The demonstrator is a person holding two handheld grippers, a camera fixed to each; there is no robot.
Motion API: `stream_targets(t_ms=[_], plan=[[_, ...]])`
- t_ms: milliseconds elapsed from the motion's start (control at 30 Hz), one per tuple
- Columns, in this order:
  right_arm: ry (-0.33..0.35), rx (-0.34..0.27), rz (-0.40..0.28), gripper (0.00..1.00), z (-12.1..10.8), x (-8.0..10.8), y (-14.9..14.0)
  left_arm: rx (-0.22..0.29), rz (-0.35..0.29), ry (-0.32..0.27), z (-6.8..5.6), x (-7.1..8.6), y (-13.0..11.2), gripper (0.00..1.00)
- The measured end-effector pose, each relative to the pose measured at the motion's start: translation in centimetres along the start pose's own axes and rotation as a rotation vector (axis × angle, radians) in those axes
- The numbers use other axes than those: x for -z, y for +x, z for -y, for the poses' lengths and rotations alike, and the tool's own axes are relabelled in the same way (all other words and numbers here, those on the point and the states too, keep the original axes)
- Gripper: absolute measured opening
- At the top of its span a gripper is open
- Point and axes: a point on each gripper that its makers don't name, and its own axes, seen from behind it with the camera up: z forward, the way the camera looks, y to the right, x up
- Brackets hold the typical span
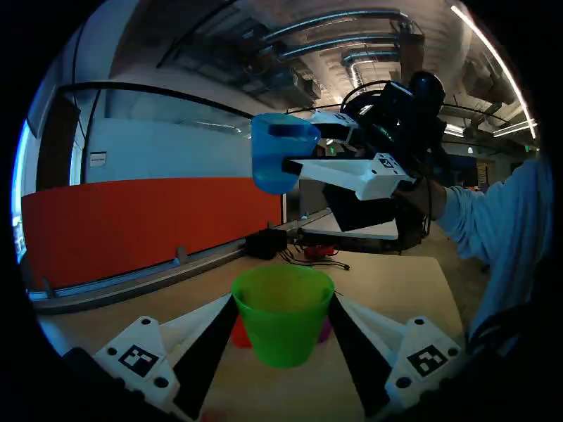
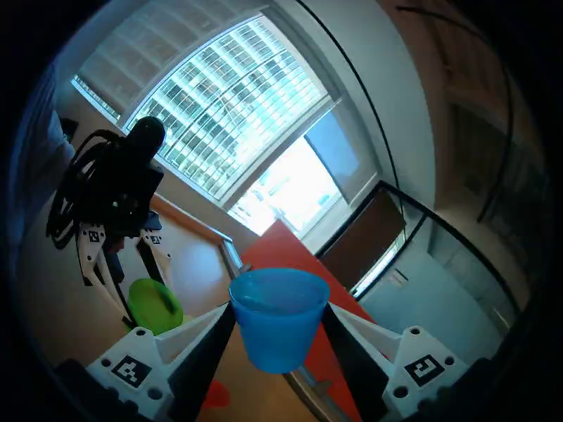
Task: Pour water
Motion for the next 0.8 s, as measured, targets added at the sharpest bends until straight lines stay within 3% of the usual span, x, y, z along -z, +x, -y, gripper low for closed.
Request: stream_targets(t_ms=[500,800], plan=[[0.001,0.149,0.011,0.88,-0.8,-0.6,0.4,-0.010,-0.002,-0.010,-0.6,0.1,0.0,0.87],[-0.006,0.205,0.012,0.88,-1.1,-1.2,0.8,-0.008,-0.004,-0.012,-0.6,0.0,0.2,0.87]])
